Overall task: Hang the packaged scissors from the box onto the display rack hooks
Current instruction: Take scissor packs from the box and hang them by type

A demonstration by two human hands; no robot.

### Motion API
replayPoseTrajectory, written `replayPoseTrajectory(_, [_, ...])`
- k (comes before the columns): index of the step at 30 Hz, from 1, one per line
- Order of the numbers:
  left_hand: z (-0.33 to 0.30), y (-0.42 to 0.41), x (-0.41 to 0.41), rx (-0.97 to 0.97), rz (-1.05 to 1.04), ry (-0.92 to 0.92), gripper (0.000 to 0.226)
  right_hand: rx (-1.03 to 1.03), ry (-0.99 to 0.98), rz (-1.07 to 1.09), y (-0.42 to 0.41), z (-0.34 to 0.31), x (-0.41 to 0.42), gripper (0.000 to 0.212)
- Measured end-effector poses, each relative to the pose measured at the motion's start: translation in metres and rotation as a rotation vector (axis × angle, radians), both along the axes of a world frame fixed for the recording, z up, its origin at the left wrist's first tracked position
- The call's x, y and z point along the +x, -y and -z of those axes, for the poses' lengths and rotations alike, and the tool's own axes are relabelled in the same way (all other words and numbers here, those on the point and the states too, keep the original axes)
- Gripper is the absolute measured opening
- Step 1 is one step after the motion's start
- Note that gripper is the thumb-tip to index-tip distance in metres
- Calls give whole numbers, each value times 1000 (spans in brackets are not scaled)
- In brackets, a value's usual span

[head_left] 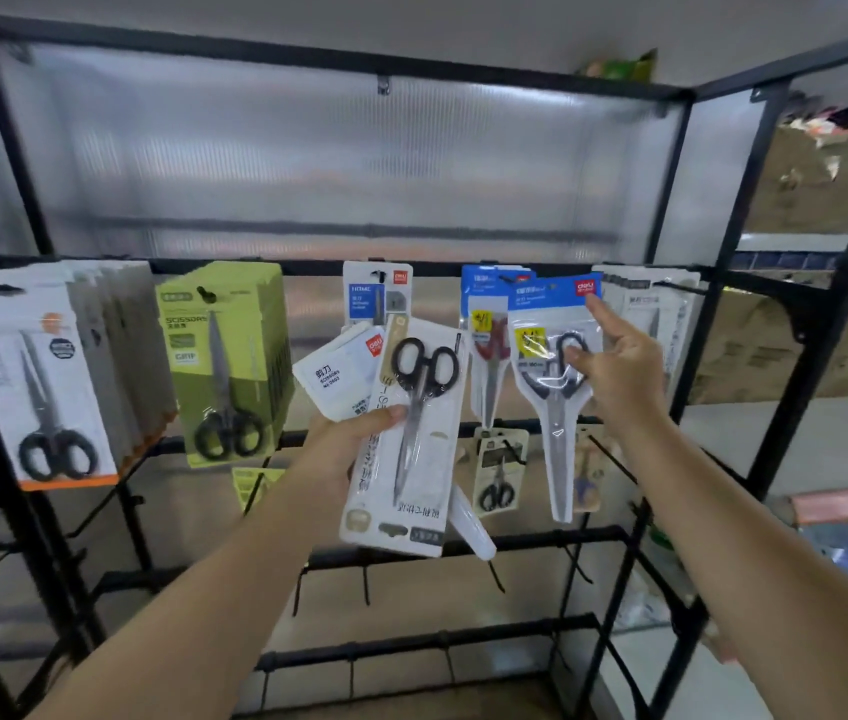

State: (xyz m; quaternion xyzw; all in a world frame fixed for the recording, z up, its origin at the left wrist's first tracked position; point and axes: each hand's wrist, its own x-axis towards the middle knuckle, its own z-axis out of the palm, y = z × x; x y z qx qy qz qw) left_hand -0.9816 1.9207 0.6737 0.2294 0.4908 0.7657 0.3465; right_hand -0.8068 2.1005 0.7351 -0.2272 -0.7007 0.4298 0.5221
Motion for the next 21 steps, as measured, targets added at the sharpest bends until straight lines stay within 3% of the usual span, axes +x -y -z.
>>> replayPoseTrajectory(5, [4, -23, -7, 30, 77, 86, 39, -19, 77, 46, -4, 4, -9, 59])
replayPoseTrajectory(12, [7, -42, -19, 39, 185, 60, 48, 0, 182, 119, -18, -6, -31, 60])
replayPoseTrajectory(15, [6, -45, -24, 39, 187, 58, 50, 56, 316, 162, -35, -17, -50, 58])
replayPoseTrajectory(19, [-5, -48, -28, 7, 102, 20, 53, 44, 522, 30, -52, -30, -73, 48])
replayPoseTrajectory(21, [-11, -50, -28, 14, 60, 3, 55, -52, 483, -68, -52, -27, -80, 57])
